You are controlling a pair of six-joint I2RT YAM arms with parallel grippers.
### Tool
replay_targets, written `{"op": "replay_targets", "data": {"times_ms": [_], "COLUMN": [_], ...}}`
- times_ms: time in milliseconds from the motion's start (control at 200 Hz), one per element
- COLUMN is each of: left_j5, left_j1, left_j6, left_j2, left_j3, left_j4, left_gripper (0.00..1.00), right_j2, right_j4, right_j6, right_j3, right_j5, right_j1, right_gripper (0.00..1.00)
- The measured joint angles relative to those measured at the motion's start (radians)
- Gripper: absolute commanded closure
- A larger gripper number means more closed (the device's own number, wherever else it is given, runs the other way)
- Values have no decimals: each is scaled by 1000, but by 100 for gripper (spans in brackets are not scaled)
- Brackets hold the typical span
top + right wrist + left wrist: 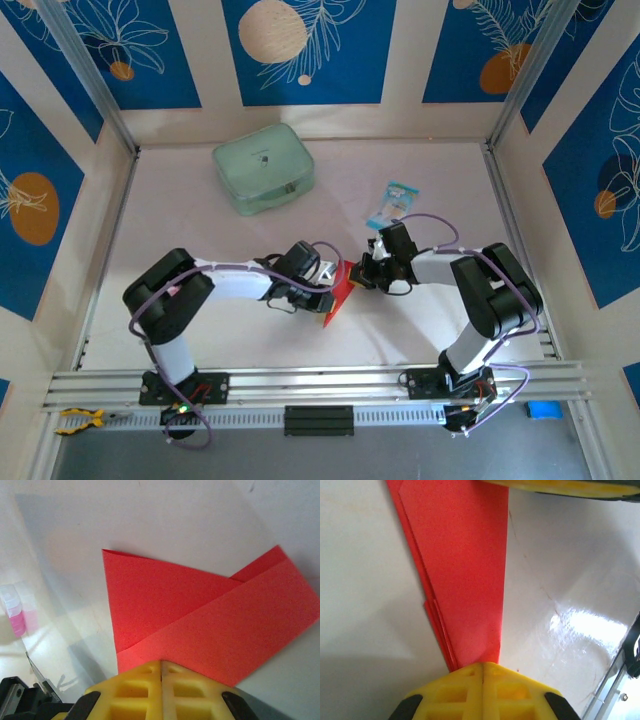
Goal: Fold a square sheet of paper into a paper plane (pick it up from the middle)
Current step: Fold the wing for the fifth time at the center of the table.
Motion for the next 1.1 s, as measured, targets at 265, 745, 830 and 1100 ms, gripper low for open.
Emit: {"op": "replay_targets", "data": {"times_ms": [265,745,830,1100], "left_j5": [13,25,10,-29], "left_j1": [0,-26,-30,-42], "left_j6": [-9,-11,2,23], "left_j2": [-10,143,149,114], "left_j3": [93,169,169,120], "left_j4": [-24,-39,-43,1], "left_gripper": [100,99,99,98], "right_j2": [0,1,1,1], "right_j4": [10,13,13,22], "right_j6": [4,8,8,8], "right_j3": [-4,-5,-5,-11], "right_j5": [-1,-4,-4,-9], "right_j1": [0,0,0,-1], "right_gripper": [94,94,94,94]}}
